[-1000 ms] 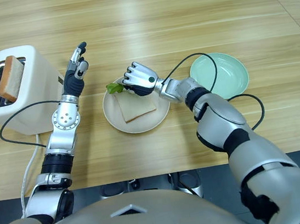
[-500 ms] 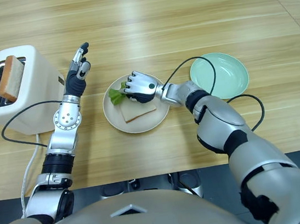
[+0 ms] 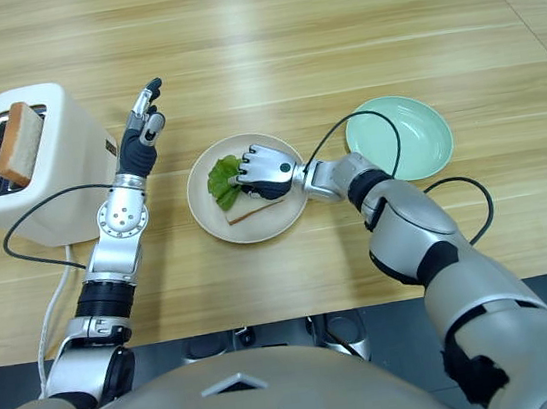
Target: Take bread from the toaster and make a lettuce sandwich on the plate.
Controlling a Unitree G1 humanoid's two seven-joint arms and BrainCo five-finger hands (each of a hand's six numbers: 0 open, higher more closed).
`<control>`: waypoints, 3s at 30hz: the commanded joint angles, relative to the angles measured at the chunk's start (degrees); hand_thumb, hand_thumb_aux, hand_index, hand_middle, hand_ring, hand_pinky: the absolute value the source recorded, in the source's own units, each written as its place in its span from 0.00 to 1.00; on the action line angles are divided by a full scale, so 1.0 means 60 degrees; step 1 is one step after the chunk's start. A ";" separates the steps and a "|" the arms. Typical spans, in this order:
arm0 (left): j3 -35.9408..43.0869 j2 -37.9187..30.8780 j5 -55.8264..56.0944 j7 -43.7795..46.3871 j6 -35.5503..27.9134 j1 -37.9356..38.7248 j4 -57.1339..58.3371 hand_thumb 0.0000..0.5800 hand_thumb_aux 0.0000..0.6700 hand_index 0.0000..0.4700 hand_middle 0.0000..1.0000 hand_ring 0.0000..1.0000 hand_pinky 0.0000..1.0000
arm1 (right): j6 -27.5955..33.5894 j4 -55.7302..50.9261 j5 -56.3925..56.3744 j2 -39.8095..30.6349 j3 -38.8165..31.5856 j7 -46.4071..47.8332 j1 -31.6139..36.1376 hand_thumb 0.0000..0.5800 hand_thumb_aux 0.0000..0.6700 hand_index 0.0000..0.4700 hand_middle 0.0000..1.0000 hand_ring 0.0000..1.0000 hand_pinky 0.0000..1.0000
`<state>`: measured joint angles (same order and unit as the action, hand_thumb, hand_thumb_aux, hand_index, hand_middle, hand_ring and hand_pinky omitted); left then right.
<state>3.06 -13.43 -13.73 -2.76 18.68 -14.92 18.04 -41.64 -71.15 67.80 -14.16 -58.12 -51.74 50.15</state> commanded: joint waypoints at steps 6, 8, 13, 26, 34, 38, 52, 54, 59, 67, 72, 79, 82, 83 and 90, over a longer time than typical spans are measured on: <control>0.0012 -0.0059 -0.0077 0.0008 -0.0029 0.0051 0.0265 0.00 0.00 0.00 0.00 0.00 0.00 | -0.0072 0.0324 0.0018 -0.0139 -0.0056 -0.0054 -0.0027 0.00 0.00 0.00 1.00 1.00 1.00; 0.0015 -0.0058 -0.0081 0.0002 -0.0016 0.0032 0.0300 0.00 0.00 0.00 0.00 0.00 0.00 | -0.0064 0.0382 -0.0019 -0.0175 -0.0006 -0.0097 0.0007 0.00 0.00 0.00 1.00 1.00 1.00; 0.0009 -0.0063 -0.0078 -0.0009 0.0017 0.0005 0.0368 0.00 0.00 0.00 0.00 0.00 0.00 | -0.0043 0.0480 -0.0117 -0.0289 0.0101 -0.0117 0.0106 0.00 0.00 0.00 1.00 1.00 1.00; -0.0210 -0.0162 0.0023 -0.0059 0.0053 0.0139 -0.0350 0.00 0.00 0.00 0.00 0.00 0.00 | -0.0402 0.1192 -0.1038 -0.0980 0.1221 -0.0392 0.0394 0.00 0.00 0.00 1.00 1.00 1.00; -0.1763 -0.0868 -0.1743 -0.0070 -0.1155 0.1383 -0.7393 0.00 0.00 0.00 0.00 0.00 0.00 | -0.1723 0.2630 -0.4517 -0.2375 0.4719 0.0238 -0.0341 0.00 0.00 0.00 0.00 0.00 0.00; -0.3151 -0.1223 -0.2565 -0.0227 -0.1772 0.1909 -0.8601 0.00 0.00 0.00 0.00 0.00 0.00 | -0.1702 0.3153 -0.5332 -0.2620 0.5731 0.0870 -0.0871 0.00 0.00 0.00 0.00 0.00 0.00; -0.3630 -0.2257 -0.4689 -0.0358 -0.4332 0.2916 -0.5061 0.43 0.24 0.24 0.00 0.00 0.00 | -0.1571 0.3561 -0.5525 -0.2550 0.6888 0.1710 -0.1701 0.00 0.00 0.00 0.00 0.00 0.00; -0.3474 -0.2320 -0.4709 -0.0316 -0.4512 0.2864 -0.4996 0.74 0.49 0.48 0.00 0.00 0.00 | -0.1573 0.3566 -0.5486 -0.2555 0.6946 0.1748 -0.1675 0.00 0.00 0.00 0.00 0.00 0.00; -0.3050 -0.2517 -0.4671 -0.0111 -0.4903 0.2775 -0.4534 0.62 0.38 0.38 0.00 0.00 0.00 | -0.1584 0.3611 -0.5423 -0.2546 0.7038 0.1796 -0.1707 0.00 0.00 0.00 0.00 0.00 0.00; -0.2597 -0.2658 -0.4493 -0.0107 -0.5045 0.2708 -0.4155 1.00 1.00 0.98 0.00 0.00 0.00 | -0.1588 0.3629 -0.5327 -0.2518 0.7149 0.1879 -0.1795 0.00 0.00 0.00 0.00 0.00 0.00; -0.2469 -0.2631 -0.4450 -0.0198 -0.5048 0.2682 -0.4014 1.00 1.00 0.98 0.00 0.00 0.00 | -0.1593 0.3584 -0.5306 -0.2509 0.7199 0.1927 -0.1813 0.00 0.00 0.00 0.00 0.00 0.00; -0.2368 -0.2625 -0.4272 -0.0312 -0.4913 0.2628 -0.4207 1.00 1.00 0.98 0.00 0.00 0.00 | -0.1581 0.3523 -0.5249 -0.2432 0.7199 0.1971 -0.1817 0.00 0.00 0.00 0.00 0.00 0.00; -0.2409 -0.2614 -0.4194 -0.0372 -0.4896 0.2592 -0.4393 1.00 1.00 0.98 0.62 0.62 0.62 | -0.1574 0.3506 -0.5215 -0.2399 0.7190 0.1972 -0.1817 0.00 0.00 0.00 0.00 0.00 0.00; -0.2397 -0.2632 -0.4195 -0.0390 -0.4890 0.2562 -0.4354 1.00 1.00 0.98 0.62 0.62 0.62 | -0.1564 0.3501 -0.5205 -0.2390 0.7189 0.1968 -0.1821 0.00 0.00 0.00 0.00 0.00 0.00; -0.2482 -0.2624 -0.4127 -0.0761 -0.4881 0.2515 -0.4079 1.00 1.00 0.98 0.73 0.73 0.73 | -0.1581 0.3449 -0.5186 -0.2353 0.7186 0.1998 -0.1791 0.00 0.00 0.00 0.00 0.00 0.00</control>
<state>-12.59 -29.31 -39.02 -7.45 -10.63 0.14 -8.32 -51.30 -50.27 36.26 -28.44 -15.21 -40.29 39.74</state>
